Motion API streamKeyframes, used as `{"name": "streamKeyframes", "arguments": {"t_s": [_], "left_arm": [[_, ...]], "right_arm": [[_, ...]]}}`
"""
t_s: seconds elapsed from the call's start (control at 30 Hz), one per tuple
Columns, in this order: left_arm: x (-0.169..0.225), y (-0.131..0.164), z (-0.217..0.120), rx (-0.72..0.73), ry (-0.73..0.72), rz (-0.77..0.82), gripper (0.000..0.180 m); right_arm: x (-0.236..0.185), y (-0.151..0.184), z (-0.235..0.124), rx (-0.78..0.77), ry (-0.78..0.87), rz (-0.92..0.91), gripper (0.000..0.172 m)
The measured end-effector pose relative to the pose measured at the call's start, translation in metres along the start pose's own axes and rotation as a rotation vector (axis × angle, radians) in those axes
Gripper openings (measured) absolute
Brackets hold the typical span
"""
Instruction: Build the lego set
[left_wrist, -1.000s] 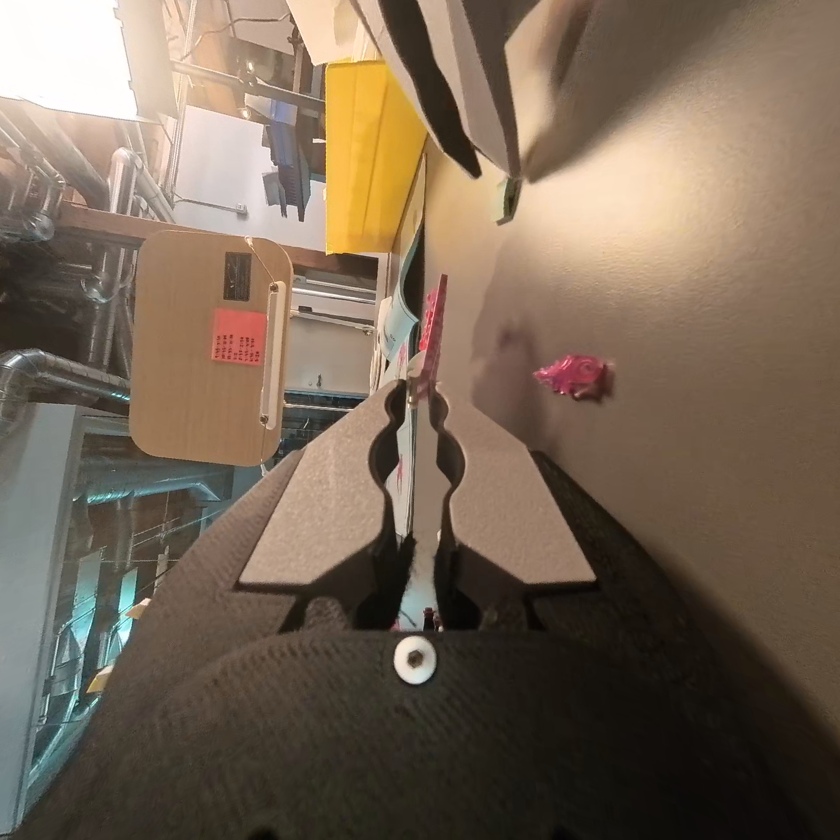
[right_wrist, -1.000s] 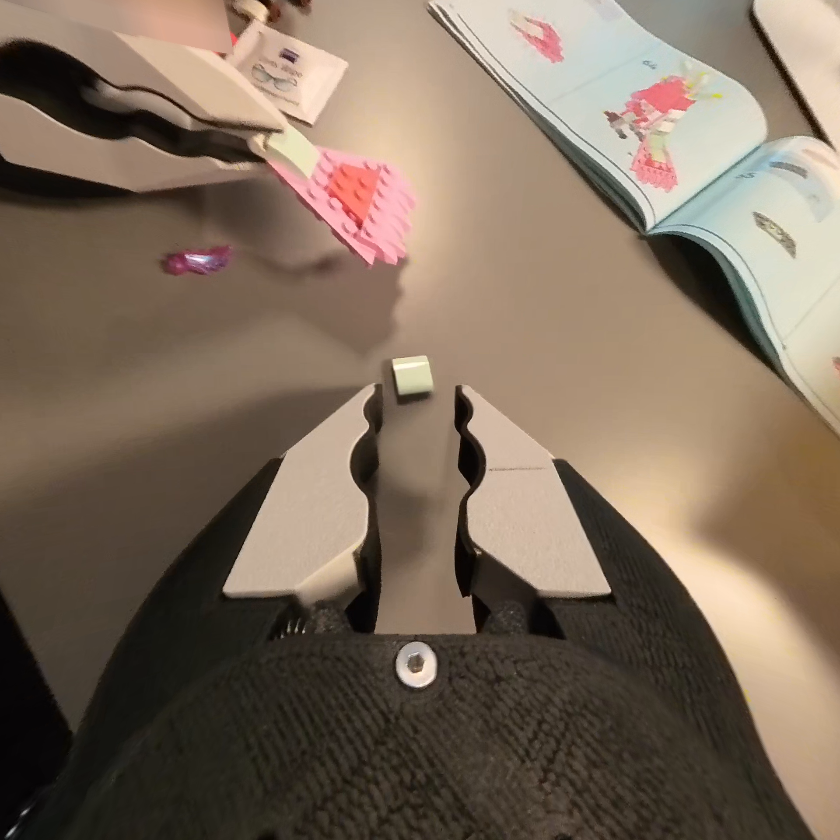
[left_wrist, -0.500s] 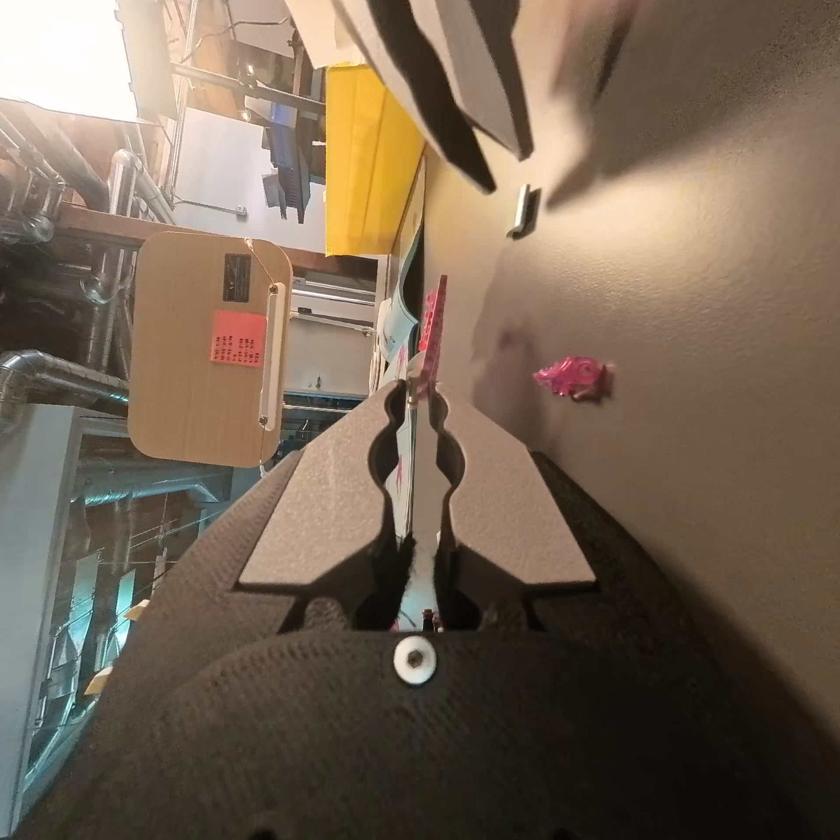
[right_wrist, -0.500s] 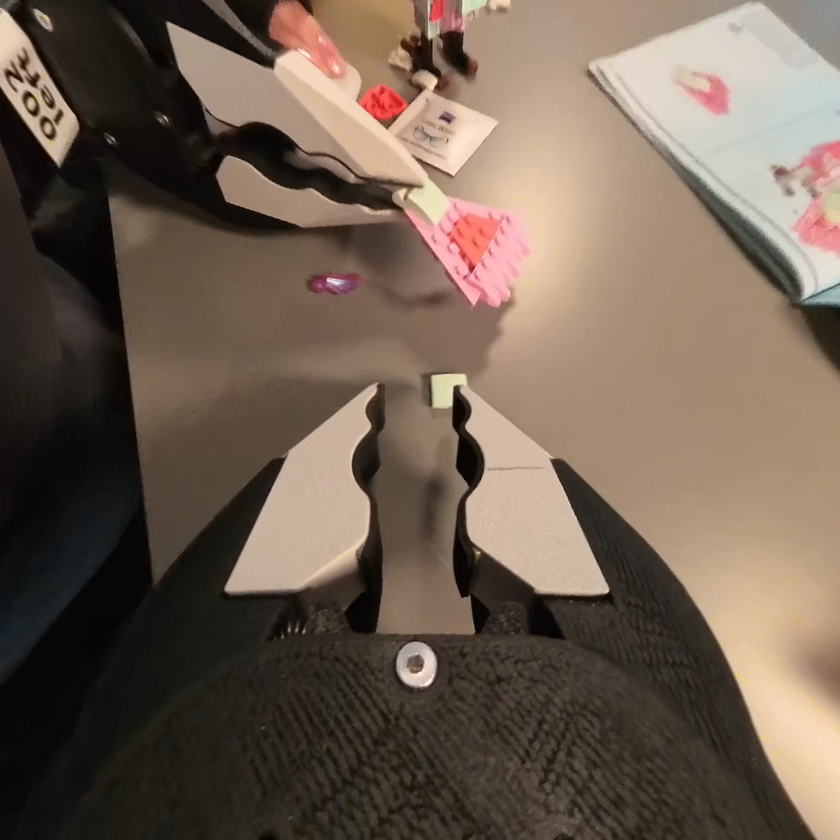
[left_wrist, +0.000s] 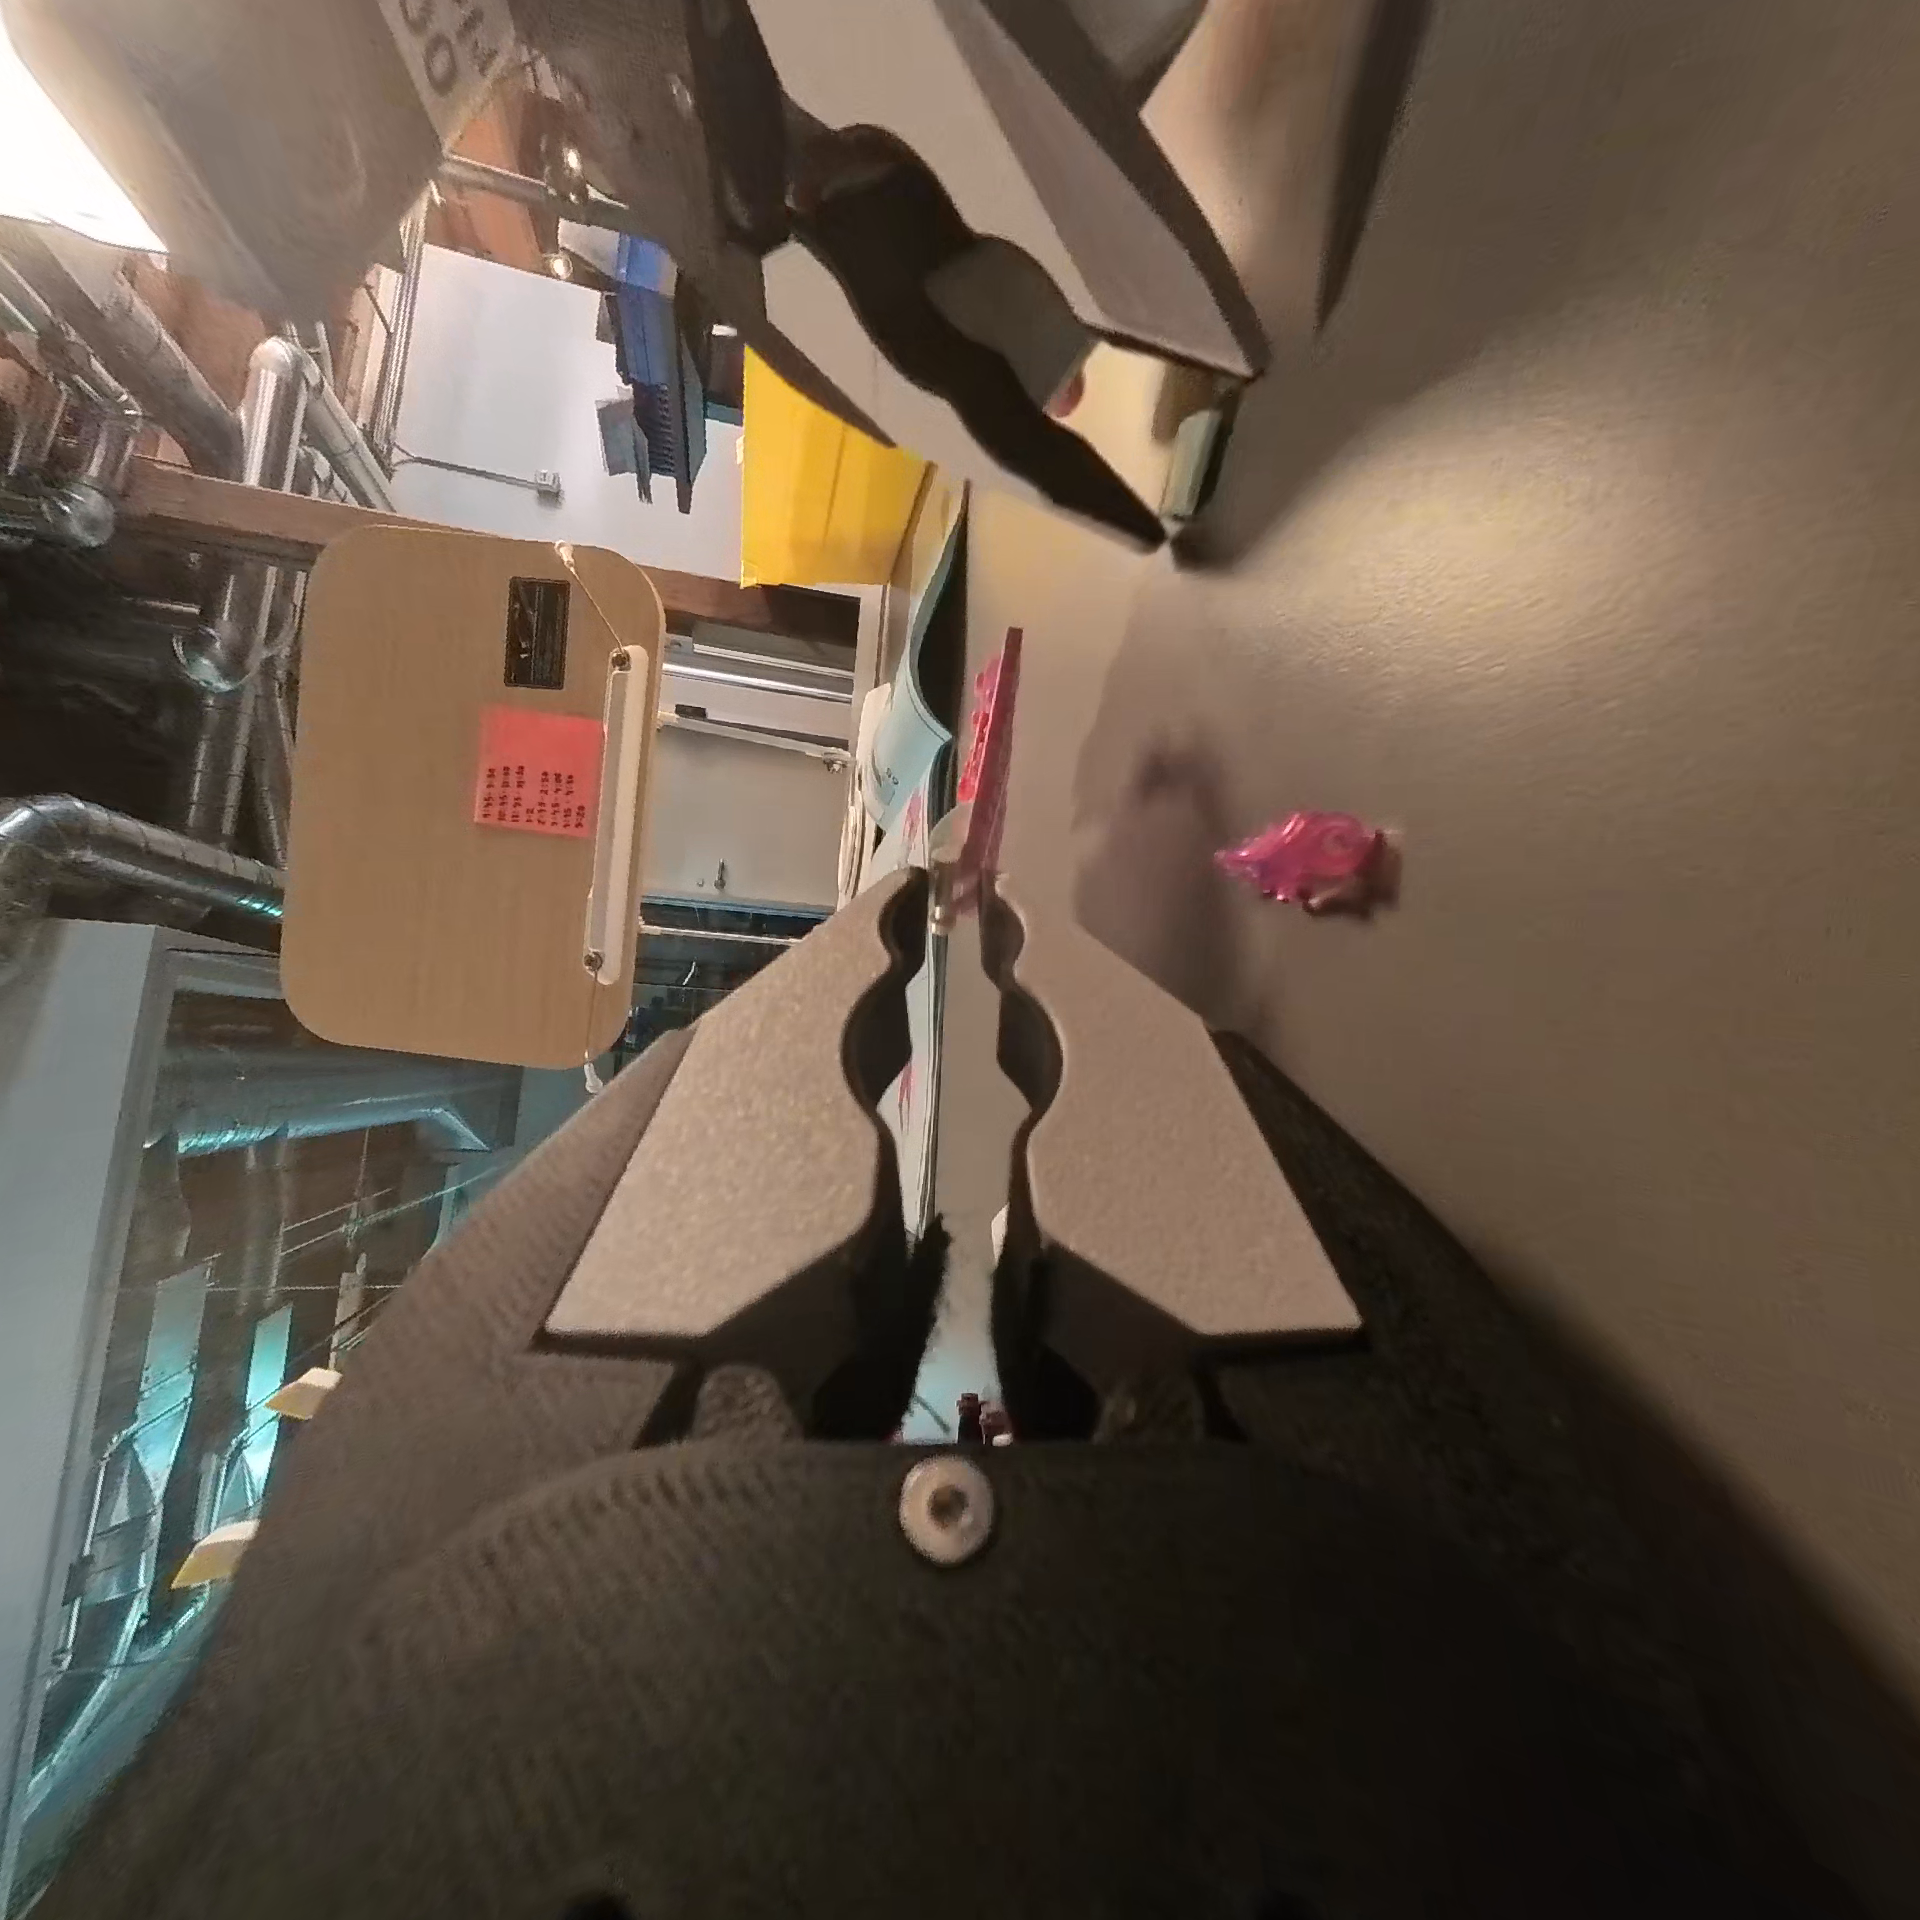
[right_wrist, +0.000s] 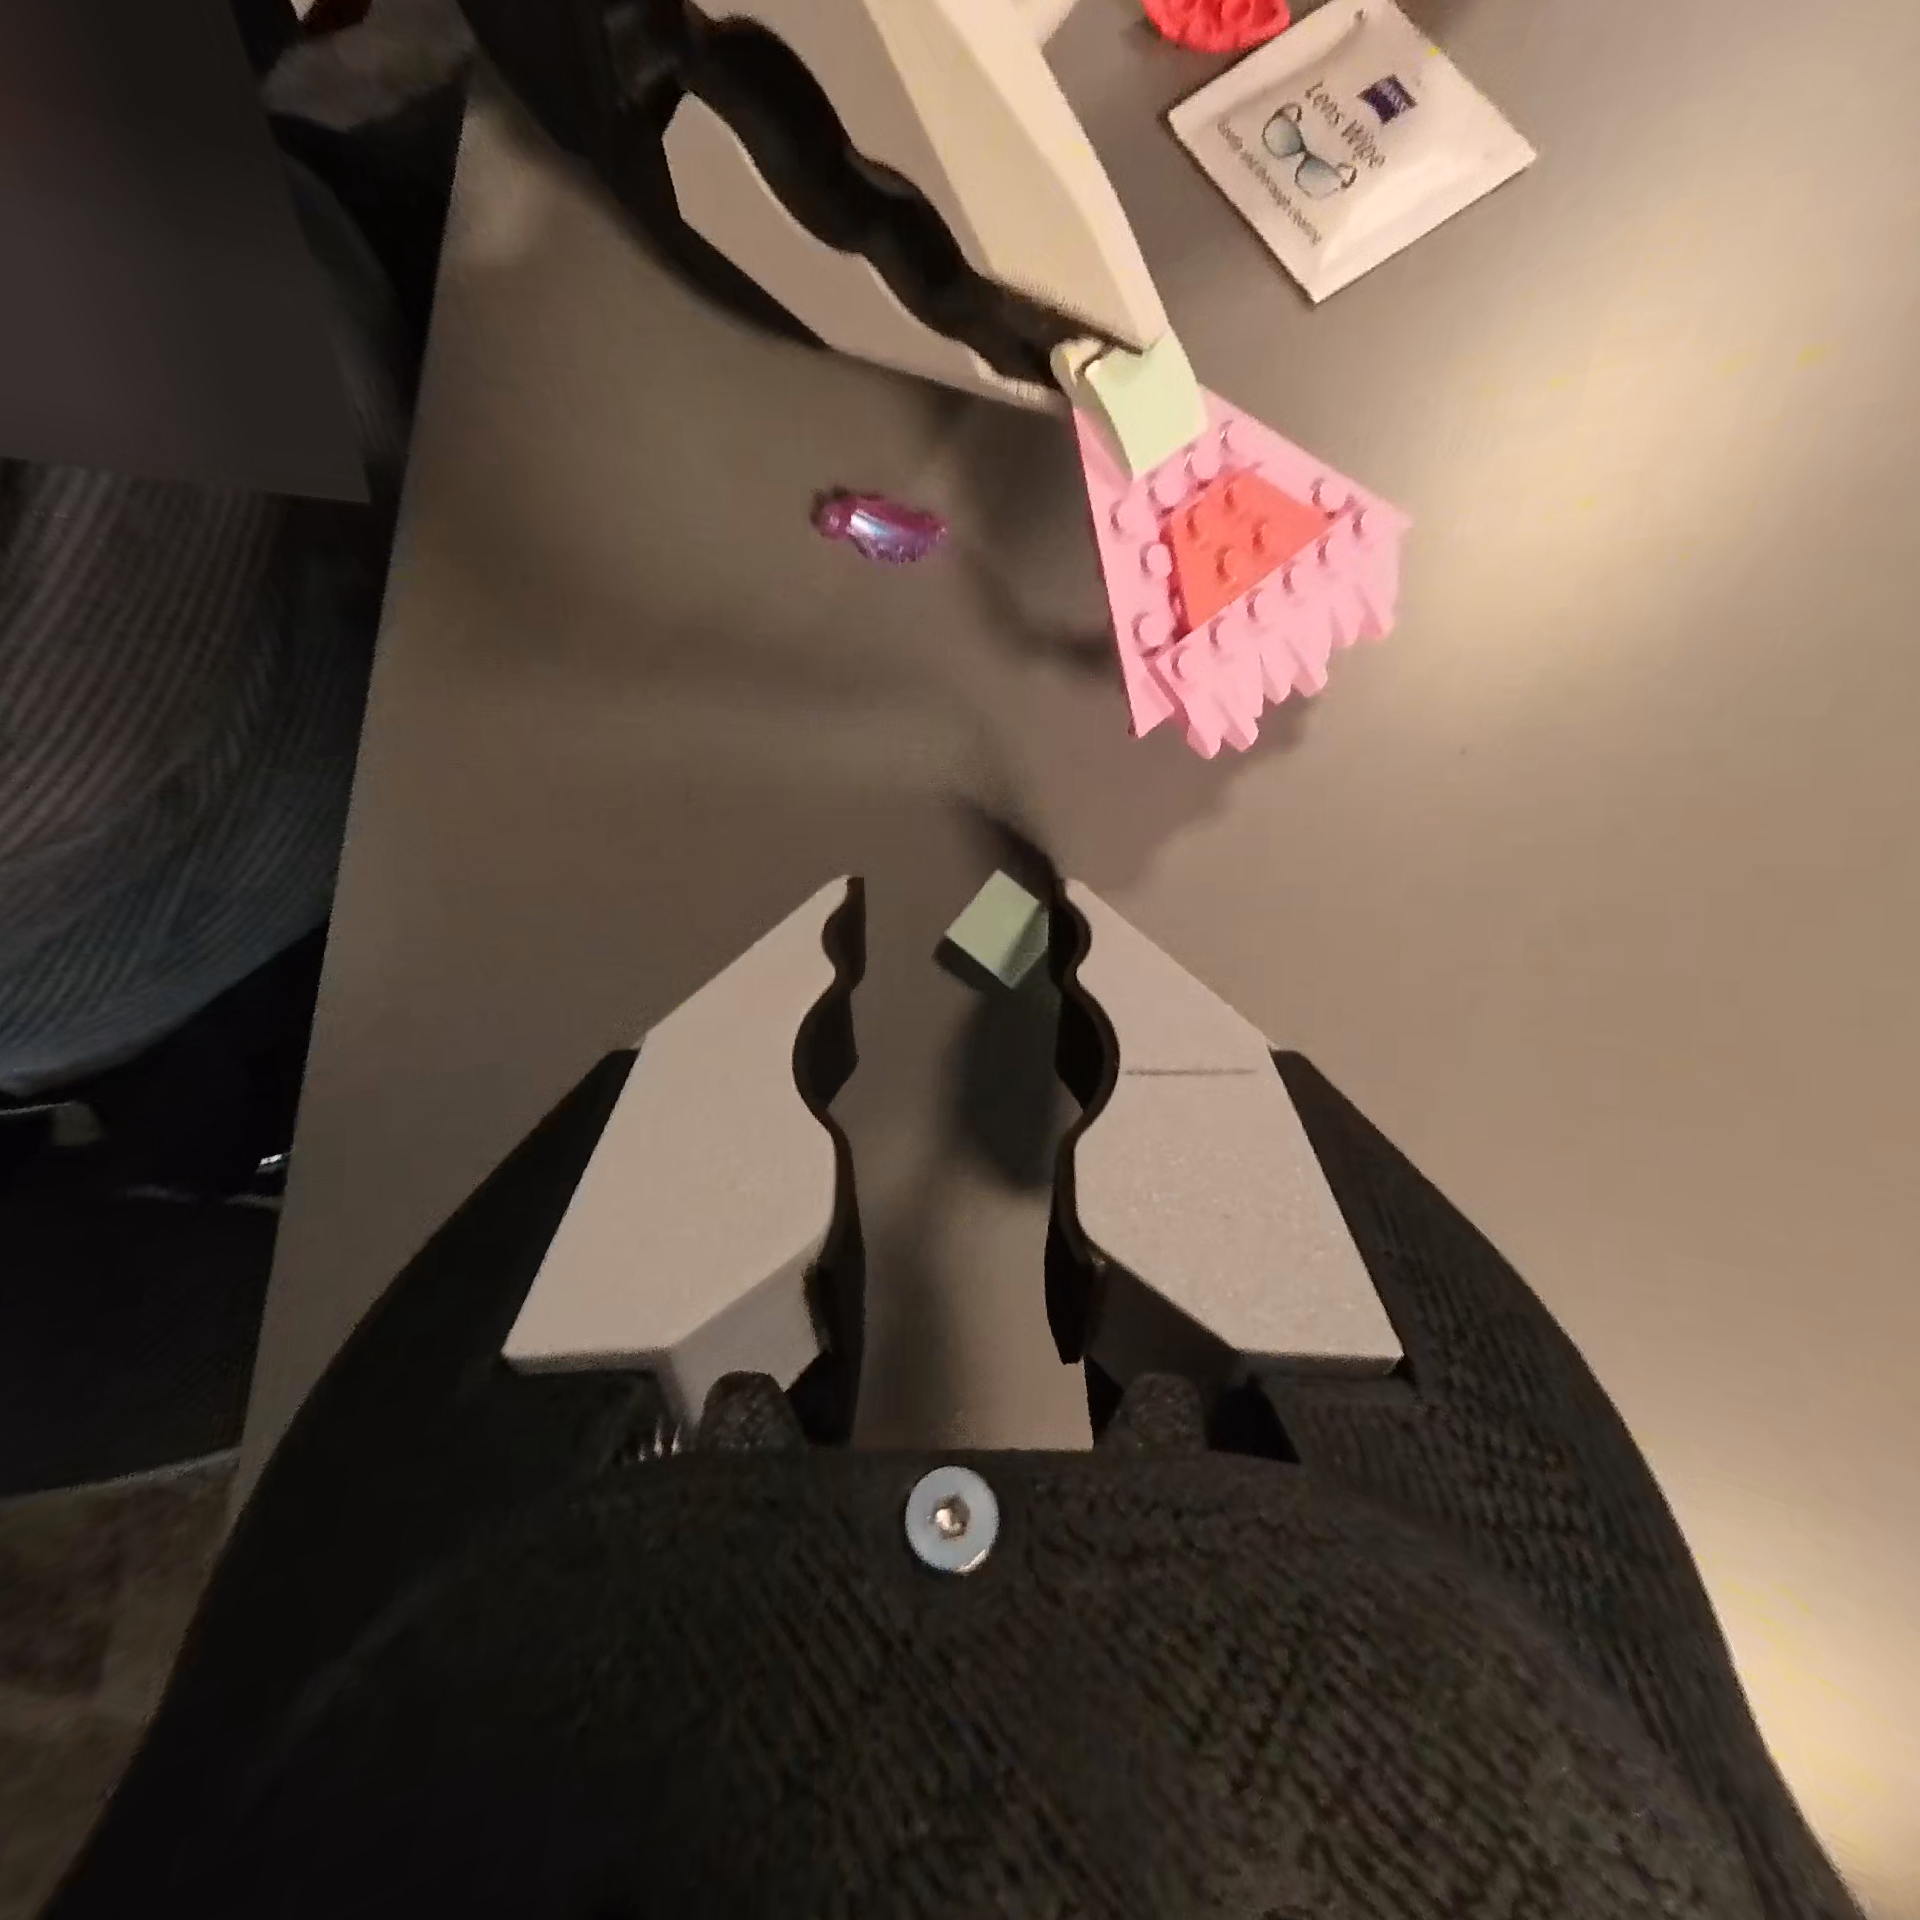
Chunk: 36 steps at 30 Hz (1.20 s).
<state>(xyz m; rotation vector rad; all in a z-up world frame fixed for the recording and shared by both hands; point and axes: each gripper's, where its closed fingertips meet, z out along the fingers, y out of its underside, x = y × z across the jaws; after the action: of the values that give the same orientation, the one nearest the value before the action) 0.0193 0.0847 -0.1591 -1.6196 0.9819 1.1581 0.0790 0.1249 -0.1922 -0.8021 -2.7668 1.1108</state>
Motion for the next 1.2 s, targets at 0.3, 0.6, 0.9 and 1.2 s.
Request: {"name": "streamKeyframes", "arguments": {"t_s": [0.3, 0.6, 0.9, 1.2], "left_arm": [[-0.007, 0.005, 0.003, 0.01, -0.003, -0.089, 0.008], [-0.011, -0.009, -0.001, 0.083, -0.065, 0.038, 0.008], [-0.007, -0.009, 0.001, 0.076, -0.04, 0.043, 0.008], [-0.005, -0.01, 0.002, 0.072, -0.035, 0.068, 0.008]], "right_arm": [[-0.003, 0.009, -0.005, -0.016, 0.009, -0.027, 0.016], [0.01, -0.032, -0.04, 0.034, 0.098, -0.094, 0.004], [0.014, 0.062, -0.081, -0.297, 0.27, -0.019, 0.036], [-0.008, 0.092, -0.076, -0.6, 0.188, -0.474, 0.04]]}}
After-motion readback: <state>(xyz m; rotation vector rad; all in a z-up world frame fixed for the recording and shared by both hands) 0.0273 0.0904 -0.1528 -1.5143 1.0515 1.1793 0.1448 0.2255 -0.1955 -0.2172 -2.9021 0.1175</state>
